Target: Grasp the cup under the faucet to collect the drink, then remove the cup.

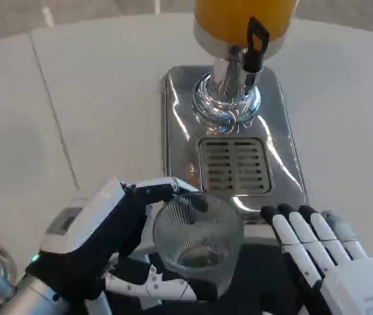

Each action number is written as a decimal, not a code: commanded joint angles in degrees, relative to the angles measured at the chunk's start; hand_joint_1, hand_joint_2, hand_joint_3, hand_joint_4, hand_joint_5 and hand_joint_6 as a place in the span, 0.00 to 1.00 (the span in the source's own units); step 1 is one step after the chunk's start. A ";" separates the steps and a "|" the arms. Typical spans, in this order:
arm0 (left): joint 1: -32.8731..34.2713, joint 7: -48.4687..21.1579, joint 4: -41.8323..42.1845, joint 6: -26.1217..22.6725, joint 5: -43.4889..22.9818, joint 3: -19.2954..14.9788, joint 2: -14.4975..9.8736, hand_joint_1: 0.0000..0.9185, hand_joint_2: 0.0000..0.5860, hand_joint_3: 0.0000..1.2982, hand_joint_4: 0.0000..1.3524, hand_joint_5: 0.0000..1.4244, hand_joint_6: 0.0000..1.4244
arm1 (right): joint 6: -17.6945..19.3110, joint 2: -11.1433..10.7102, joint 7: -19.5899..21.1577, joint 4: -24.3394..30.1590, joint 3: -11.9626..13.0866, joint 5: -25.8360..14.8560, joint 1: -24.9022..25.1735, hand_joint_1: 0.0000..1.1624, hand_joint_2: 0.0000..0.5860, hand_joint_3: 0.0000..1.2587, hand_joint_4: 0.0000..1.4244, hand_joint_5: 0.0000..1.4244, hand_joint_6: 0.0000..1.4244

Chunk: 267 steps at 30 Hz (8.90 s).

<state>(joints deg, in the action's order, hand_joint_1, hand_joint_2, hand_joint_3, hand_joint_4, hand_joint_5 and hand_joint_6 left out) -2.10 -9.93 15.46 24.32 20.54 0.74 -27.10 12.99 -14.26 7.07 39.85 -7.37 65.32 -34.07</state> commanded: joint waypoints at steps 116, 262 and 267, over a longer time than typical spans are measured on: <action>41.28 16.41 -45.56 -7.31 8.99 11.83 9.41 0.41 0.07 0.21 0.28 0.58 0.80 | -5.47 1.94 -3.67 0.48 3.10 -3.67 -1.53 0.11 0.95 0.00 0.00 0.00 0.00; -15.07 14.63 3.39 -12.29 25.92 -1.83 -1.78 0.00 0.22 0.00 0.00 0.00 0.00 | -30.69 4.79 -14.80 -12.56 3.03 -48.46 58.20 0.00 1.00 0.00 0.00 0.00 0.00; -14.93 14.71 3.34 -12.12 25.78 -1.86 -1.86 0.00 0.22 0.00 0.00 0.00 0.00 | -30.59 4.70 -15.04 -13.71 1.96 -48.75 59.53 0.00 1.00 0.00 0.00 0.00 0.00</action>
<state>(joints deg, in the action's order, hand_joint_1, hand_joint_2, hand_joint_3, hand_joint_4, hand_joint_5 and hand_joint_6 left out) -16.71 4.80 19.03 12.10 46.68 -1.15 -28.98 -18.54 -9.43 -7.87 26.88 -5.32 16.94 24.36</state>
